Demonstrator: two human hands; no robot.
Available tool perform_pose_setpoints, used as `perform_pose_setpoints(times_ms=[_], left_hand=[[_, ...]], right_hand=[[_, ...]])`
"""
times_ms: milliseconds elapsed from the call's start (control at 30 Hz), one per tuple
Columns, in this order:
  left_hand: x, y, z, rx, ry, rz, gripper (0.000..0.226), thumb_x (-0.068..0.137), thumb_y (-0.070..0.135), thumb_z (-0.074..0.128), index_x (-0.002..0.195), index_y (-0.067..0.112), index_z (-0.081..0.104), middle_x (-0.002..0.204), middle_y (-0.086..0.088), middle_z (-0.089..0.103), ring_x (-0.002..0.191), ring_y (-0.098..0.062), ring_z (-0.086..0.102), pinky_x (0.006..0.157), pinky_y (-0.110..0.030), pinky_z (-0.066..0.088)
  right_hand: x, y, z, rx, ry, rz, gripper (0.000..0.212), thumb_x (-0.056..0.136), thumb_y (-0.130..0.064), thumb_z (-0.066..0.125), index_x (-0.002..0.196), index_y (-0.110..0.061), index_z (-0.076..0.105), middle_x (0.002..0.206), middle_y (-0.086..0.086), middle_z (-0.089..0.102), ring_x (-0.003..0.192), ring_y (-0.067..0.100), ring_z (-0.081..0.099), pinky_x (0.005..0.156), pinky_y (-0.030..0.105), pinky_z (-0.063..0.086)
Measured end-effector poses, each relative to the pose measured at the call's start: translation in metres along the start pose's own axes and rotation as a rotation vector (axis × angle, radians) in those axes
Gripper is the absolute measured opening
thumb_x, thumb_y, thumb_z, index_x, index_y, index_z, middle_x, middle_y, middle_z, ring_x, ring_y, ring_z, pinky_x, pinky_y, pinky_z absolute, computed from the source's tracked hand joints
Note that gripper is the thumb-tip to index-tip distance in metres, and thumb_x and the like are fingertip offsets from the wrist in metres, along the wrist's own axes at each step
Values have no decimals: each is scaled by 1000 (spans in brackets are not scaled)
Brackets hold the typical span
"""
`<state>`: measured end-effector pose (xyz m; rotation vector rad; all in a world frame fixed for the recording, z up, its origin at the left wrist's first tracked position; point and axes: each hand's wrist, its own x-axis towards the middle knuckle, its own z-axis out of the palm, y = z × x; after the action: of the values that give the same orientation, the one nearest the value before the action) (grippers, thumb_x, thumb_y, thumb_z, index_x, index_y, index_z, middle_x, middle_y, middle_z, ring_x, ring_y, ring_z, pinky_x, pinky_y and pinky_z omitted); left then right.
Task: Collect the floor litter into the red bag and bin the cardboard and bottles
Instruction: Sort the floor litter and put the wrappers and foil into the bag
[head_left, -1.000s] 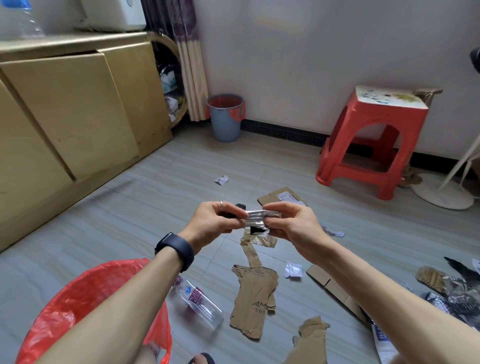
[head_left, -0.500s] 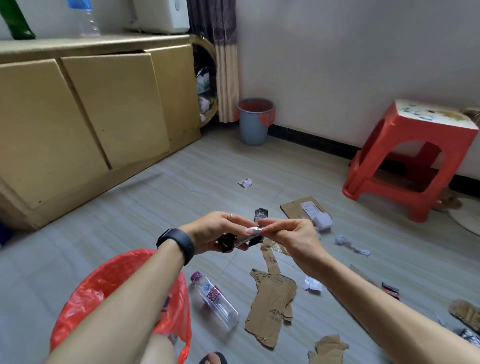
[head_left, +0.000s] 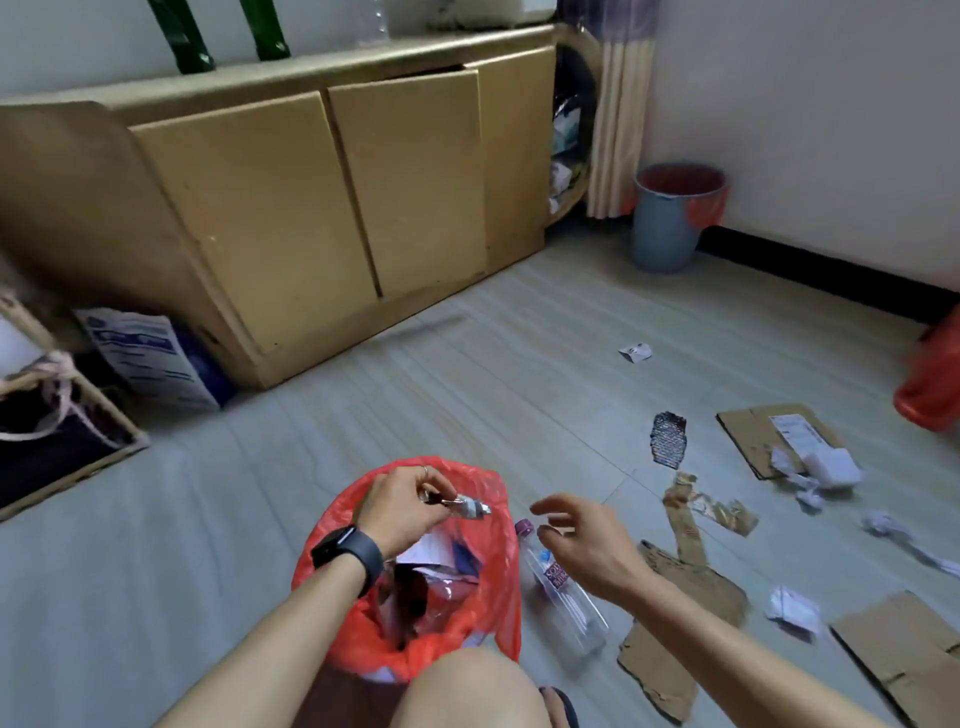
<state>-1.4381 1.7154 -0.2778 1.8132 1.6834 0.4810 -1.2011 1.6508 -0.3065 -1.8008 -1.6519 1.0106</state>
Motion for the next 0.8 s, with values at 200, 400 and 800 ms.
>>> perform_pose_setpoints(times_ms=[200,400,800], left_hand=[[3,-91,52,180,136,-73,18,83,32,68,93,47,69,92,22,70,88,-5,63,75,-27,52],[26,-134,117,529,-20,94,31,88,30,58,116,38,68,124,17,64,112,-19,57,86,-39,52],[18,-154,155,1024,-735,-105,79,93,56,21,154,28,-20,160,-7,-29,142,-34,-36,96,-81,-13]], right_hand=[[8,7,83,-55,-37,-42,80,91,-33,59,158,-18,18,154,0,35,140,18,37,114,27,31],[3,20,116,97,-8,41,86,90,-18,36,155,-44,-13,152,0,37,125,12,49,88,24,43],[14,13,120,57,-8,28,77,83,-44,22,143,-60,-23,156,-3,31,125,24,51,89,44,51]])
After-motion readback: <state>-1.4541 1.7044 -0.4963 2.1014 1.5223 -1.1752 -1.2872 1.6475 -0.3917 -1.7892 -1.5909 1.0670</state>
